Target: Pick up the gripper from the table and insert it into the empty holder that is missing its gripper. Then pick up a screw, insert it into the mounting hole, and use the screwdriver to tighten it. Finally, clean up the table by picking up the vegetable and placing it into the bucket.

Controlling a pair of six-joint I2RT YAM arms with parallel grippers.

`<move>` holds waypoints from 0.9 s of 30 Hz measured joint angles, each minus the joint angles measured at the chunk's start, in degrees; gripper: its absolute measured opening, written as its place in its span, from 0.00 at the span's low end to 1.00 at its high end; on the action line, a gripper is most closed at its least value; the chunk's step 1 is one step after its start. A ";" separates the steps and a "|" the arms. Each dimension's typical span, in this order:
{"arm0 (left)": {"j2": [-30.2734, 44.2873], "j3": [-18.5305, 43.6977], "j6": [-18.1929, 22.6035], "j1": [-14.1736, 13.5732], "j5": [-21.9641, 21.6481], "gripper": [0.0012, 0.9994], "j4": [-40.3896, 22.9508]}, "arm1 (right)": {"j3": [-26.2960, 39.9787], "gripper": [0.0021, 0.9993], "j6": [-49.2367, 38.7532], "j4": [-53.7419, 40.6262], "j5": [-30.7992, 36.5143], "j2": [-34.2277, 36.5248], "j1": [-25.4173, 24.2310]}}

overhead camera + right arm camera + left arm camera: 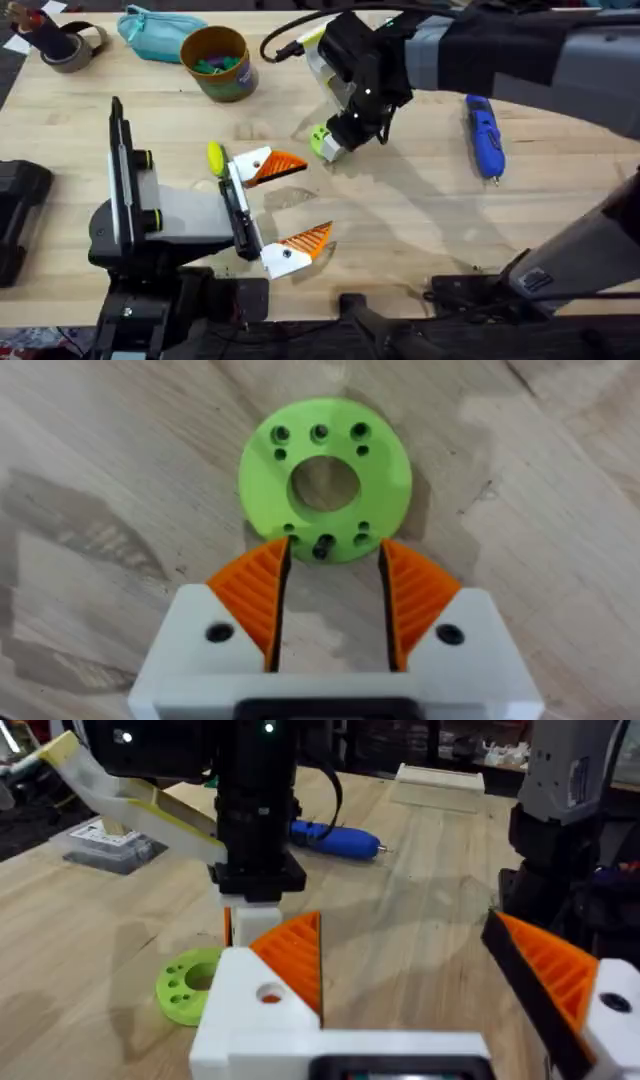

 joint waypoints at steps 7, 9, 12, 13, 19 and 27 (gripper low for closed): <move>-0.01 0.00 0.02 0.00 -0.02 0.99 0.00 | 0.04 0.52 0.00 0.86 0.01 -0.02 0.38; 0.00 0.00 0.02 0.00 -0.02 0.99 0.02 | 0.04 0.52 0.00 0.90 0.02 -0.02 0.38; 0.00 0.00 0.00 0.00 -0.02 0.99 0.00 | 0.04 0.52 0.00 0.92 0.02 -0.02 0.40; 0.00 0.00 0.00 0.00 -0.01 0.99 0.00 | 0.04 0.52 0.00 0.94 0.02 -0.02 0.40; 0.00 0.00 0.00 0.00 0.00 0.99 0.00 | 0.04 0.52 0.00 1.11 0.02 -0.02 0.40; 0.00 0.00 0.00 0.00 -0.01 0.99 0.00 | 0.04 0.34 -0.02 1.91 0.01 0.00 0.40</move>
